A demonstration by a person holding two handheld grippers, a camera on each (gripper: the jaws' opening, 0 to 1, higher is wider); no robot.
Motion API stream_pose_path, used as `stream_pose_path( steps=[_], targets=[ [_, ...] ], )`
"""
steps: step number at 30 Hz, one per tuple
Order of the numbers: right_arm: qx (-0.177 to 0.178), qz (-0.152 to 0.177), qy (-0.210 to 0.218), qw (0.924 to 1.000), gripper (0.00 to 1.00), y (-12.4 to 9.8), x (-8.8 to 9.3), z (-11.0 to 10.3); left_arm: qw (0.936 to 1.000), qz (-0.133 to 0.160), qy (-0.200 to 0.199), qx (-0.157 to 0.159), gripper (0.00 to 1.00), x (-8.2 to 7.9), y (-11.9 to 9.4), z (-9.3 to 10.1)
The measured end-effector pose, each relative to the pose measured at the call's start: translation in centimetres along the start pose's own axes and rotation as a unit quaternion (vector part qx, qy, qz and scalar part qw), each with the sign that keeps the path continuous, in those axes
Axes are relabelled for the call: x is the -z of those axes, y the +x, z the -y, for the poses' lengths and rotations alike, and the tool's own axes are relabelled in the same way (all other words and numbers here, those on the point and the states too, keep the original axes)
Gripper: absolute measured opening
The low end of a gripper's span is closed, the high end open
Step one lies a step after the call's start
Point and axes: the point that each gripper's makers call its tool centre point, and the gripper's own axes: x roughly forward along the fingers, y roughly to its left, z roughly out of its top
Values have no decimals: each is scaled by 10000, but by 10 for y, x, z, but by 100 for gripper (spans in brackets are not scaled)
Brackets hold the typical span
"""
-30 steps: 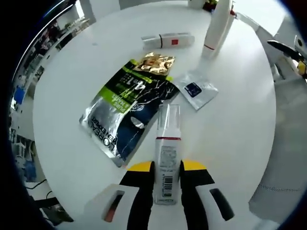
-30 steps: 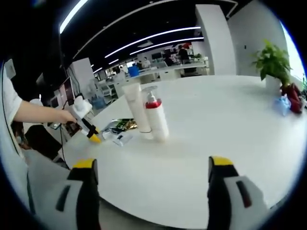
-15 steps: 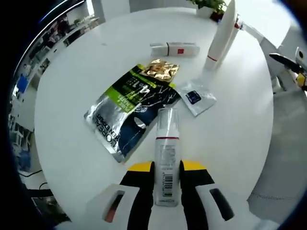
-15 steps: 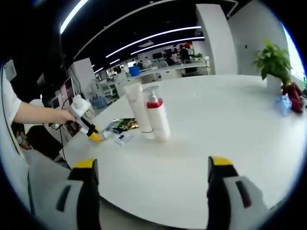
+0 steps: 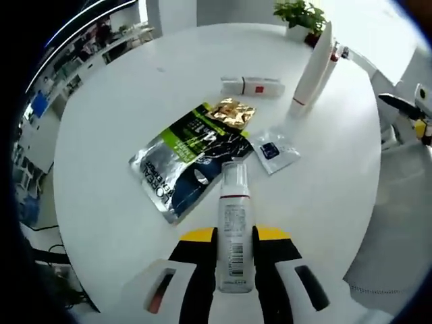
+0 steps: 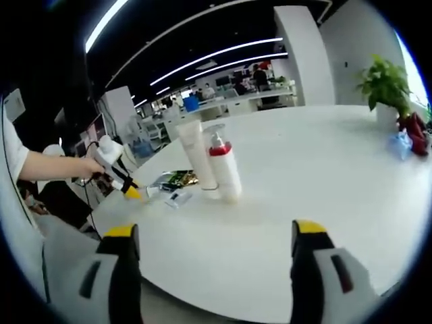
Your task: Arrange the skincare products in the storage area until every visible bottle or jar stands upright without overlapping.
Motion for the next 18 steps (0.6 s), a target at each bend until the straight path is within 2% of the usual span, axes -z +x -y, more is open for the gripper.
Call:
stream_pose_path(
  steps=[14, 18],
  targets=[
    [-96, -18, -68, 9999, 92, 1, 0, -4, 9981, 477, -381, 77, 17, -2, -17, 14],
    [-121, 18, -80, 9999, 92, 0, -1, -6, 9961, 698, -512, 150, 17, -7, -25, 22]
  ],
)
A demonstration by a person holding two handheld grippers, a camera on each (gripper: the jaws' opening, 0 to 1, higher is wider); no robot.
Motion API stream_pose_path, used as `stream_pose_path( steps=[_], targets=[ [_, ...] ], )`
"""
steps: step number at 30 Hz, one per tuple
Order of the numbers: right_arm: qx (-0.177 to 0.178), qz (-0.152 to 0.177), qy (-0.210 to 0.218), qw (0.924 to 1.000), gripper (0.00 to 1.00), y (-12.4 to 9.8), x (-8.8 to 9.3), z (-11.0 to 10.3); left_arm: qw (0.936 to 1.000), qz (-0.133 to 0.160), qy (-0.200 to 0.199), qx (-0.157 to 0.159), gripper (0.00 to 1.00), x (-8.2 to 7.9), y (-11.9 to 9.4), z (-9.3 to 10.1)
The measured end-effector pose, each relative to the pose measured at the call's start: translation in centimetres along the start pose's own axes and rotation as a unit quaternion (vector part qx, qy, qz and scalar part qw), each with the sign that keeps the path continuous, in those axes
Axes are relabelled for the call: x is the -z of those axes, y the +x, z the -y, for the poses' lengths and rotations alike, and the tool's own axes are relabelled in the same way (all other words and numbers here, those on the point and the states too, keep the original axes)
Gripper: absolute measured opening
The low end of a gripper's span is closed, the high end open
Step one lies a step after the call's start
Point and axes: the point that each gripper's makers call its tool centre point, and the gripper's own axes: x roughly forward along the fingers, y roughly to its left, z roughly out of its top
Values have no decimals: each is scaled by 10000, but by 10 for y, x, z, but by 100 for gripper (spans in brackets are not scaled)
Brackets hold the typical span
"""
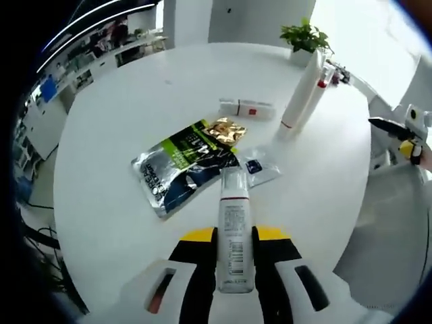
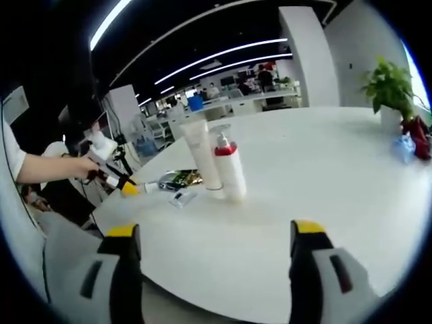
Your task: Arrange the skincare products in the storage area until every visible bottle or jar stands upright without overlapping.
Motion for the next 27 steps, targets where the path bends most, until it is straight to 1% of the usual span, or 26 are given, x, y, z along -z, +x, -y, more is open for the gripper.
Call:
stream_pose_path(
  steps=[7, 11, 13, 16, 21, 25, 27],
  targets=[
    [-55, 65, -22, 10000, 90, 0, -2, -2, 9993, 326, -173, 82, 17, -9, -9, 13],
    [-103, 27, -117, 9999, 89, 0, -1, -5, 9986, 460, -229, 142, 17, -11, -13, 21],
    [-116, 0, -177, 9998, 89, 0, -1, -7, 9976, 589, -300, 227, 17, -13, -15, 27],
    [-158, -48, -290, 9994, 88, 1, 0, -11, 9952, 801, -426, 365, 17, -18, -21, 38],
    [-216, -21, -248, 9995, 86, 0, -1, -12, 9891, 1161, -650, 636, 17, -27, -32, 58],
    [-210, 14, -200, 9996, 86, -1, -2, -11, 9854, 1278, -722, 863, 17, -29, -37, 73],
    [-227, 5, -216, 9995, 86, -1, -1, -12, 9842, 1333, -714, 922, 17, -31, -40, 79]
  ],
)
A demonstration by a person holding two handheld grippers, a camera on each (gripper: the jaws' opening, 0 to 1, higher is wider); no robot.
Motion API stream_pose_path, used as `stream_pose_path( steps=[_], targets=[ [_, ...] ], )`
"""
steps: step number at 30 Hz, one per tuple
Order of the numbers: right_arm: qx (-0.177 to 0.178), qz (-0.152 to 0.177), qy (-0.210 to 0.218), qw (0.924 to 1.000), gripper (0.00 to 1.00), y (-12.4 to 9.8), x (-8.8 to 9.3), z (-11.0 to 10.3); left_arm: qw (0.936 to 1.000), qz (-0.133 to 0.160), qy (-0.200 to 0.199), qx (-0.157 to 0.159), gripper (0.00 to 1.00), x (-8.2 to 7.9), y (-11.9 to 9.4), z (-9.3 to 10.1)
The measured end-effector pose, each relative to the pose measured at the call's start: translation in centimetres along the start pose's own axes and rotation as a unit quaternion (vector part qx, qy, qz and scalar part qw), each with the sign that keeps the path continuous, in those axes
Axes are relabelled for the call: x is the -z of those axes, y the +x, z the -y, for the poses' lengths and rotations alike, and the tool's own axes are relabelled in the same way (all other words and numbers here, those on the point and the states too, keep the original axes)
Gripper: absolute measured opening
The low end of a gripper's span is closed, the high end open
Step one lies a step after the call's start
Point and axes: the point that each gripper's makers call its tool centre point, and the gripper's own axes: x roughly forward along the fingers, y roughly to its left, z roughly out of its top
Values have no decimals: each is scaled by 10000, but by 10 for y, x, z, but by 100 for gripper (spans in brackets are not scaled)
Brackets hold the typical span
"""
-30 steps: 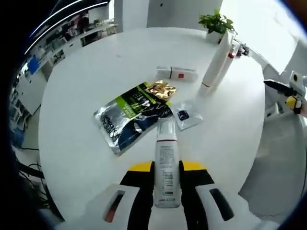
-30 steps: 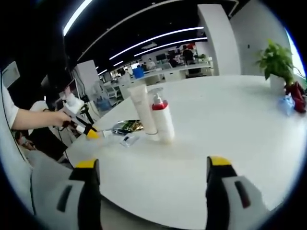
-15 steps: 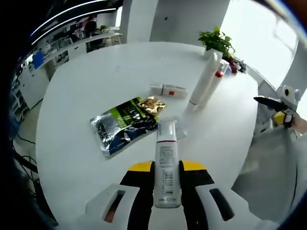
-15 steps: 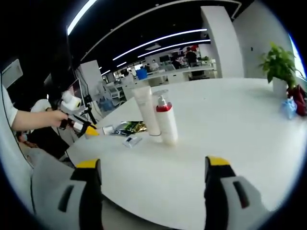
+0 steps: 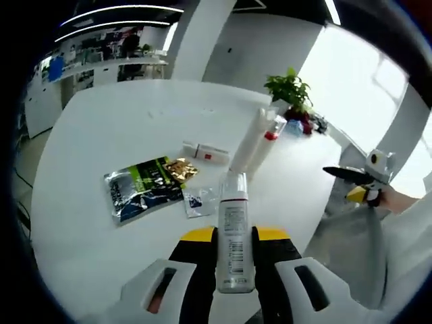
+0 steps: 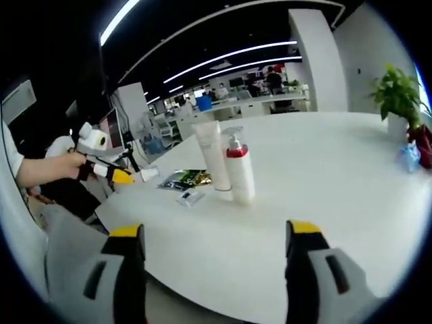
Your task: Arrange the skincare products in the storage area until every visible bottle or jar stands upright without overlapping.
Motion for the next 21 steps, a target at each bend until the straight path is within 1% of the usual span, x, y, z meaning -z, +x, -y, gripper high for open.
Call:
stream_pose_path(
  steps=[4, 8, 13, 15, 18, 20, 21],
  targets=[
    [-16, -35, -90, 10000, 86, 1, 1, -2, 9995, 213, -117, 203, 17, -6, -2, 12],
    [-47, -65, -138, 9999, 86, 2, 2, -3, 9975, 480, -275, 433, 17, -14, -6, 25],
    [-129, 12, -19, 9999, 85, 1, -1, -4, 9945, 732, -361, 656, 17, -19, -10, 39],
    [-202, 23, 40, 9998, 84, 2, -2, -6, 9927, 845, -332, 790, 17, -20, -11, 46],
    [-299, -19, 19, 9995, 84, 5, -1, -12, 9909, 902, -363, 934, 17, -16, -12, 56],
    [-462, 14, 110, 9989, 83, 8, -3, -21, 9880, 1034, -353, 1094, 17, -16, -13, 65],
    [-622, 82, 231, 9978, 83, 9, -5, -29, 9863, 1096, -378, 1171, 17, -16, -14, 69]
  ],
)
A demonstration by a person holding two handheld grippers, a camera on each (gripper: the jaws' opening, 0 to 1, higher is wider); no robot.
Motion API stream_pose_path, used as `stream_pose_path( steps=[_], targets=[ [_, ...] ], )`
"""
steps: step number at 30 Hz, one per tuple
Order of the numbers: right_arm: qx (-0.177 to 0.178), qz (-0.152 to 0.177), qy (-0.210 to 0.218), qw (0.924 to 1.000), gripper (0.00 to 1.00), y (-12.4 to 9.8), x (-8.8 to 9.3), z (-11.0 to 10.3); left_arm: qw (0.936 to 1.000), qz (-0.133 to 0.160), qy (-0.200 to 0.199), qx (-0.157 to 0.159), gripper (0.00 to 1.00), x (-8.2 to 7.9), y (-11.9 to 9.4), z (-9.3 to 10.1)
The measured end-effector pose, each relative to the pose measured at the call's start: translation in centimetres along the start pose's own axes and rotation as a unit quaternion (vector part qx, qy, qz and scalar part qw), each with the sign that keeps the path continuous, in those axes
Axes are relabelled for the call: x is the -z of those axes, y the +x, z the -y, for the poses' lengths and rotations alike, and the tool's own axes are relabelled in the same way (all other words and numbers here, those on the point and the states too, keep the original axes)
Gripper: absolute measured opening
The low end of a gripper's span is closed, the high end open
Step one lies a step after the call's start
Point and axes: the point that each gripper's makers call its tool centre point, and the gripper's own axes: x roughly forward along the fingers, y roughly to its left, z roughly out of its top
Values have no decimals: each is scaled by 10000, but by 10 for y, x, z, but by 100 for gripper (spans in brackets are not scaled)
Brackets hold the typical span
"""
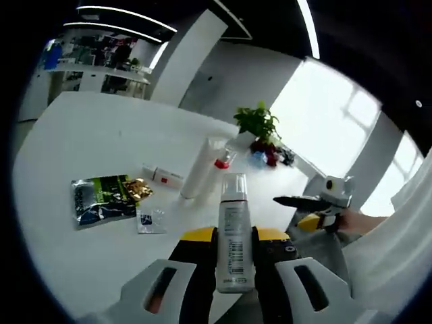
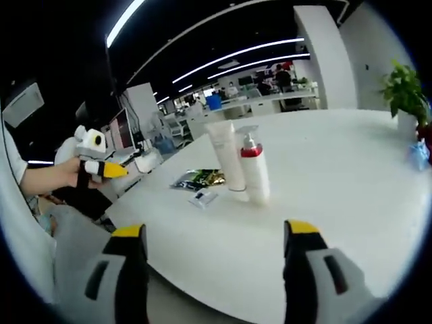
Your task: Arrange the skincare products in the storage area until every visible bottle or jar stands upright without overlapping.
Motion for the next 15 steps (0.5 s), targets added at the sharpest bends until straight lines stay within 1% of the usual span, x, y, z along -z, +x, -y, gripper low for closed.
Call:
stream_pose_path(
  steps=[1, 3, 7, 8, 9, 10, 13, 15],
  targets=[
    [-121, 44, 94, 9999, 82, 2, -1, -6, 9999, 85, -73, 87, 17, -1, 0, 6],
    [-357, 56, 329, 9988, 78, 6, 1, -20, 9997, 133, -109, 156, 17, 0, -1, 12],
    [-746, 20, 467, 9961, 77, 12, 4, -44, 9993, 188, -134, 299, 17, 1, -2, 23],
    [-927, 59, 582, 9940, 76, 13, 2, -53, 9989, 230, -170, 361, 17, 1, -2, 28],
    [-1048, 120, 663, 9922, 75, 13, -1, -58, 9984, 291, -217, 437, 17, 0, -3, 32],
    [-1235, 219, 794, 9889, 73, 12, -7, -67, 9979, 342, -262, 490, 17, -1, -4, 35],
    [-1580, 438, 1010, 9813, 68, 10, -23, -81, 9957, 506, -392, 670, 17, -3, -5, 44],
    [-1785, 663, 1161, 9748, 69, 7, -37, -88, 9941, 601, -481, 765, 17, -3, -6, 49]
  ],
)
